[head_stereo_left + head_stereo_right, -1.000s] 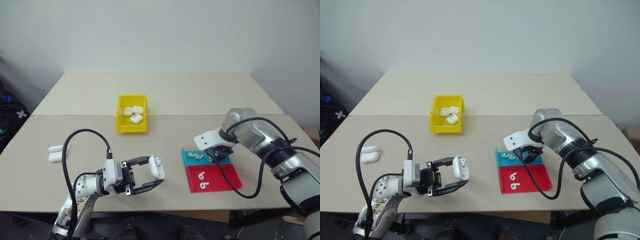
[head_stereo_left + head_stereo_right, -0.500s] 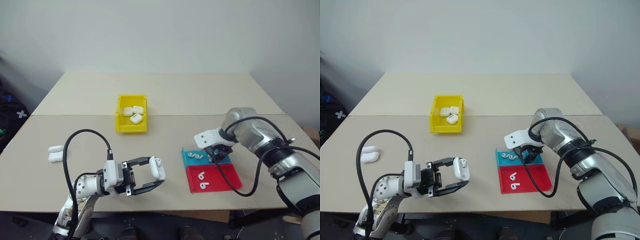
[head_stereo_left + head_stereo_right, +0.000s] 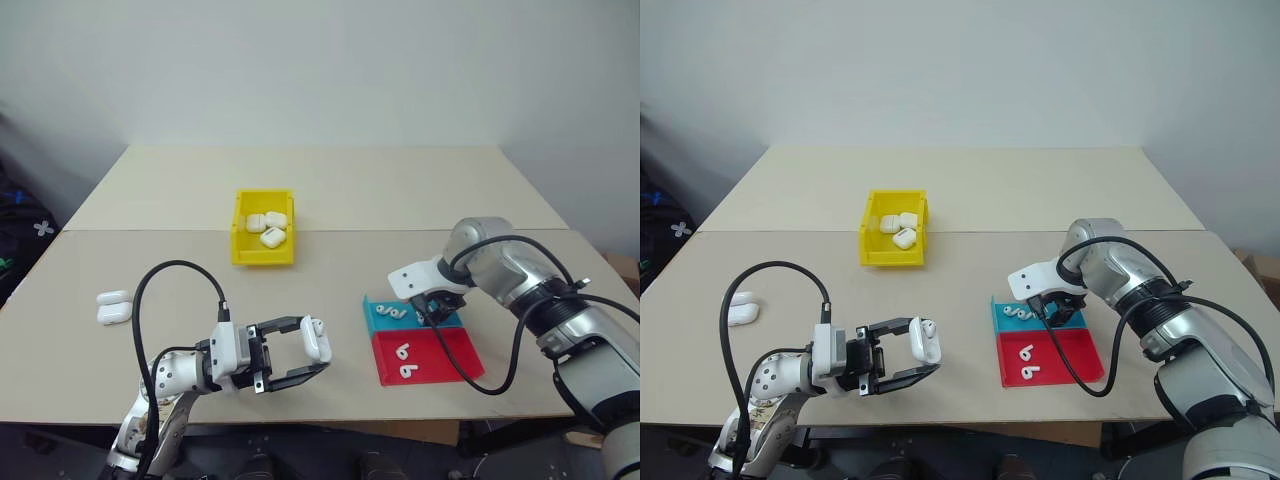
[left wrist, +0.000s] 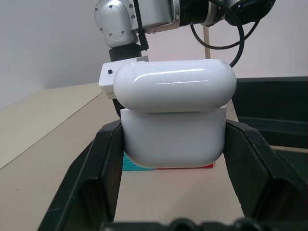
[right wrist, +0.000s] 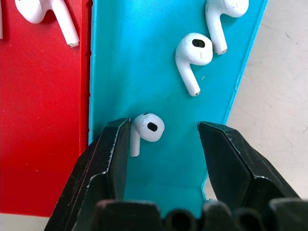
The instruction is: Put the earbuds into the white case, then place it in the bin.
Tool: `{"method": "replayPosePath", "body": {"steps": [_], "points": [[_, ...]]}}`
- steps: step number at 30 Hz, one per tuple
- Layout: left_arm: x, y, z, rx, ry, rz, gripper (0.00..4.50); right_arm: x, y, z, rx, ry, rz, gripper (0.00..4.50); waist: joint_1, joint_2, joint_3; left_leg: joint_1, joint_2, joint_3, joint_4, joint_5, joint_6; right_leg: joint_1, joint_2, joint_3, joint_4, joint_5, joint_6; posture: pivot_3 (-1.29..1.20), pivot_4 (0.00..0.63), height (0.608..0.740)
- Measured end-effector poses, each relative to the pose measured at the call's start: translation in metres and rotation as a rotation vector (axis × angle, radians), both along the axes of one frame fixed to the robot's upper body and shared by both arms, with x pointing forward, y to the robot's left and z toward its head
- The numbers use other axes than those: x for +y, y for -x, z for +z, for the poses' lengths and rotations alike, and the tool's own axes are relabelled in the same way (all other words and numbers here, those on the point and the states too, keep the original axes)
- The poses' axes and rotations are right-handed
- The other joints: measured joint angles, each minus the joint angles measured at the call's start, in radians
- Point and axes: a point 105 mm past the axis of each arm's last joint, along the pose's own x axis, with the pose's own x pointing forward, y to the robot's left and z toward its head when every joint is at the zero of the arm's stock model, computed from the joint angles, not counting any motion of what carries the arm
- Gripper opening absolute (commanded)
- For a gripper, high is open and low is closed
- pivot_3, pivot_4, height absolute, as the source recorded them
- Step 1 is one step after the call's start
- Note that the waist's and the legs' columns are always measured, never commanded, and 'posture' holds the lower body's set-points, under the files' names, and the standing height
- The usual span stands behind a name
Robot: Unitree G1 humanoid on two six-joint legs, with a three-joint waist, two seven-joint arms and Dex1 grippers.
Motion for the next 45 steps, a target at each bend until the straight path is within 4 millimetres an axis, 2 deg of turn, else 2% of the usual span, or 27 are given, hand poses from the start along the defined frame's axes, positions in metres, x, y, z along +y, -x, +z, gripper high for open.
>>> {"method": "replayPosePath", "body": {"steps": [1,6,45], "points": [[0.0000,0.0000,0.0000,0.000,0.000,0.000,2.78,-0.0001,0.0002,-0.0006,0.002,0.000,0.000,2.17,0.000,0.000,0.000,0.000,0.000,0.000,0.000,0.000,0.000,0.000,0.000,0.000,0.000,0.000,0.000,0.00,0.150,0.740],[0.0000,0.0001,0.0000,0.000,-0.001,-0.001,2.78,-0.0026,0.0021,-0.0065,0.014,0.007,-0.006,2.17,0.000,0.000,0.000,0.000,0.000,0.000,0.000,0.000,0.000,0.000,0.000,0.000,0.000,0.000,0.000,0.00,0.150,0.740],[-0.0022,0.0007,-0.0004,-0.001,-0.002,-0.010,2.78,-0.0072,0.0005,-0.0062,-0.013,0.021,-0.027,2.17,0.000,0.000,0.000,0.001,0.000,0.000,0.000,0.000,0.000,0.001,0.000,0.000,0.000,0.000,0.000,0.00,0.150,0.740]]}}
